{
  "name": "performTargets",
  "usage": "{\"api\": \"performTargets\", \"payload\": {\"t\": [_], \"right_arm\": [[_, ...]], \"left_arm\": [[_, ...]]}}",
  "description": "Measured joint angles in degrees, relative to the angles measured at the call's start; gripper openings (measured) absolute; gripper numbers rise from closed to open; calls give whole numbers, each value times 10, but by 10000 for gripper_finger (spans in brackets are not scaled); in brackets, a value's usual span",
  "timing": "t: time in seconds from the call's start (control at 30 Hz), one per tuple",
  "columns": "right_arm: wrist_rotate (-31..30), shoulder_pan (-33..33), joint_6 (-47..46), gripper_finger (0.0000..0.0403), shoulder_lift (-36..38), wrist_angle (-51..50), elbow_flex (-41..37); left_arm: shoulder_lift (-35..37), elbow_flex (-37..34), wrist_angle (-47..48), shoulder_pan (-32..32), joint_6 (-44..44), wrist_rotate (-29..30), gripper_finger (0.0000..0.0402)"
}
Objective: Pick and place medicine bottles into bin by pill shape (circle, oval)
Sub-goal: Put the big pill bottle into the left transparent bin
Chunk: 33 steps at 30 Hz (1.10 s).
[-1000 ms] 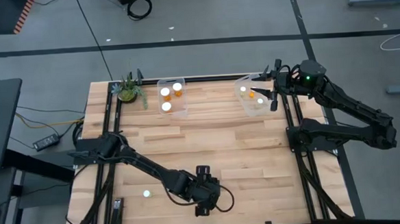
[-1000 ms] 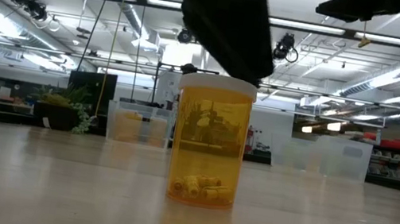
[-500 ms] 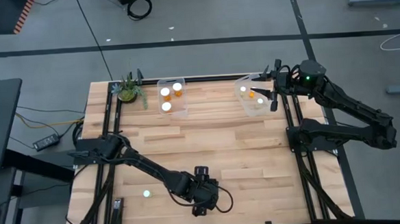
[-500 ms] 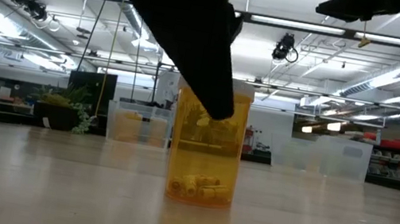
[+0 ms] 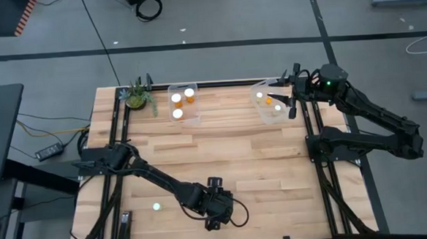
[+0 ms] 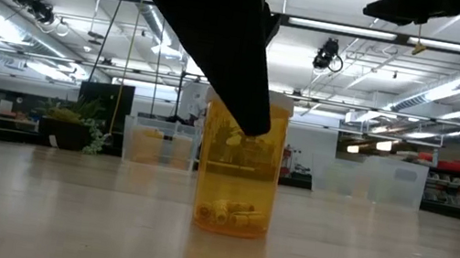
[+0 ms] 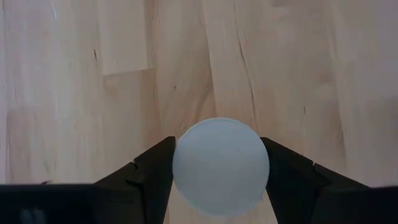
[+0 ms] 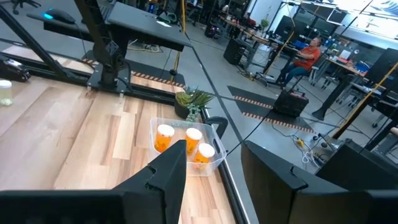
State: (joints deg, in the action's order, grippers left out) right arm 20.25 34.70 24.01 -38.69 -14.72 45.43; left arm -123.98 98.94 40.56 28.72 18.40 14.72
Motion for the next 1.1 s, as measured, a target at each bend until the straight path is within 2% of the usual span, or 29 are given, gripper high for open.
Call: {"api": "performTargets", "payload": {"t": [0.4, 0.87, 1.1], "right_arm": [[0, 0, 0, 161, 0, 0, 0], [0, 0, 0, 161, 0, 0, 0], [0, 0, 0, 161, 0, 0, 0]], "left_arm": [[0, 14, 7, -13, 4, 0, 217], [1, 141, 172, -37, -10, 7, 222], [2, 167, 240, -65, -43, 25, 218]]}}
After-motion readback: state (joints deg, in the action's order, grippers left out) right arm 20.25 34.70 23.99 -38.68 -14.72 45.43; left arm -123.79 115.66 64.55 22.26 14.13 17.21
